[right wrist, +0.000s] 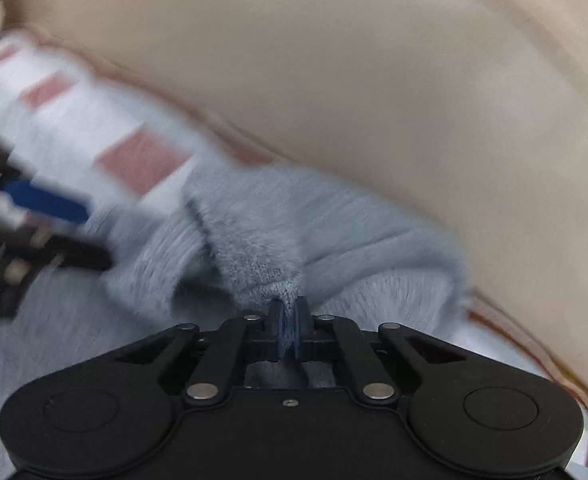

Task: Fold clothes
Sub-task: 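Grasp the hood with the right gripper while the left gripper grasps the body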

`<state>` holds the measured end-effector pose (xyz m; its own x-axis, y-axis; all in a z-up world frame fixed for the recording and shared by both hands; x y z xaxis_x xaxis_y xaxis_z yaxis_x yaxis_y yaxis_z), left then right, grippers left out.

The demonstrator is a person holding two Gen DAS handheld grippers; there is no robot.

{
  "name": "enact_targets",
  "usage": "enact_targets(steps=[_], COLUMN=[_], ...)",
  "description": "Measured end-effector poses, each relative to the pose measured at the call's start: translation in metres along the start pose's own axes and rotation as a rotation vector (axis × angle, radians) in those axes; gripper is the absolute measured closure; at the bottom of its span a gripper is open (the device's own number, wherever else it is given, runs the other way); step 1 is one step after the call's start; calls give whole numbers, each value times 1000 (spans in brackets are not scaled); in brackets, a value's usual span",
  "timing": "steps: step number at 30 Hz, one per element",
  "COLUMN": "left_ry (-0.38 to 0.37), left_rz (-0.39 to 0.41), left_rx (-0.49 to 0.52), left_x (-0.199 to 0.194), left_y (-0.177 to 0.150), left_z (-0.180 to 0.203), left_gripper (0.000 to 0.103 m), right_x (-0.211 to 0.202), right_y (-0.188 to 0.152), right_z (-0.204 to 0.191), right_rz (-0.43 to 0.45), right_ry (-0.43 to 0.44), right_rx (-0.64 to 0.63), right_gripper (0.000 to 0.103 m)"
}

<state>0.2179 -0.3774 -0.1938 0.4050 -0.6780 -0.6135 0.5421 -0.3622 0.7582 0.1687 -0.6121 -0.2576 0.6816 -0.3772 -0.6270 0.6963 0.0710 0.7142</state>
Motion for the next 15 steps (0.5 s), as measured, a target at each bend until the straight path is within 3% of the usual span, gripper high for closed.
enact_targets(steps=[2,5,8,10,14,15], left_ry=[1,26,5,-26,-81,-93], left_rz=[20,75,151,205,299,314], left_rx=[-8,-6,-7,-4,43,63], left_x=[-3,-7,-13,-20,-30,-31], left_y=[4,14,28,38,55,58], left_z=[-2,-2,8,20,53,61], left_gripper=[70,69,62,57,32,31], right_x=[-13,-58,-103,-127,-164,-170], right_y=[12,42,68,81,100,104], right_z=[14,67,109,122,134,134], right_rz=[65,200,339,410,508,523], right_ry=[-53,-129,-91,-59,2,17], right_rx=[13,199,375,410,458,467], right_gripper=[99,99,99,99,102,102])
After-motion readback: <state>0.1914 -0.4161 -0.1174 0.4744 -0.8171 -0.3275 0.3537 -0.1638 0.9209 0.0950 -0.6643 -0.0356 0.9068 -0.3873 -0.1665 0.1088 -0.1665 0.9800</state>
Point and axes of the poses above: each gripper's, at about its wrist camera, not at the fingertips, and x roughly the way its jaws point, z to its right, y to its top, the point moved 8 cm from there along x, roughly the way its jaws point, and after that the axes turned 9 degrees about z, right-handed, at the moved point
